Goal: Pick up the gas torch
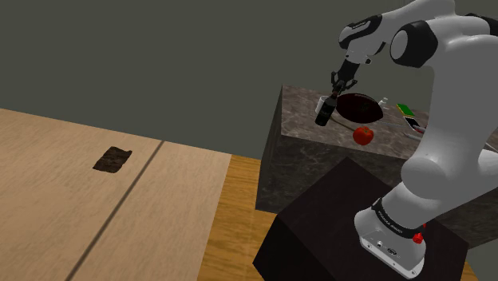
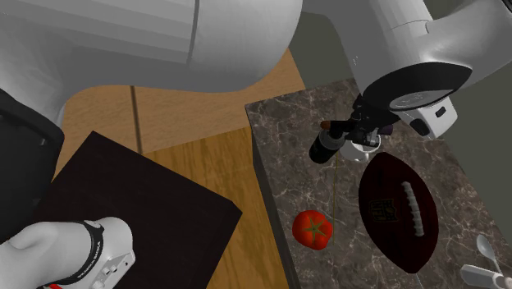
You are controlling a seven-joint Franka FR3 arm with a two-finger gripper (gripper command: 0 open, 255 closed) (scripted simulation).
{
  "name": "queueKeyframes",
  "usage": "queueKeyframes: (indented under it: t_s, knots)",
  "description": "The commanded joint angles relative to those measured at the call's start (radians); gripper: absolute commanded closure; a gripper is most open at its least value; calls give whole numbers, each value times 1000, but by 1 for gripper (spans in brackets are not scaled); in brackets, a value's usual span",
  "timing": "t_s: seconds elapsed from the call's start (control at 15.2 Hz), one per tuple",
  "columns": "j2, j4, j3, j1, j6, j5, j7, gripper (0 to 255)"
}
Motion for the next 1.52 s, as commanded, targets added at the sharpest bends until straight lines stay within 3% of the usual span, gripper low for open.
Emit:
queueKeyframes:
  t_s: [0.0, 0.4, 1.45]
  knots:
    - [0, 0, 0, 0, 0, 0, 0, 255]
    - [1, 1, 0, 0, 0, 0, 1, 255]
    - [-62, 109, -17, -1, -165, -31, 30, 255]
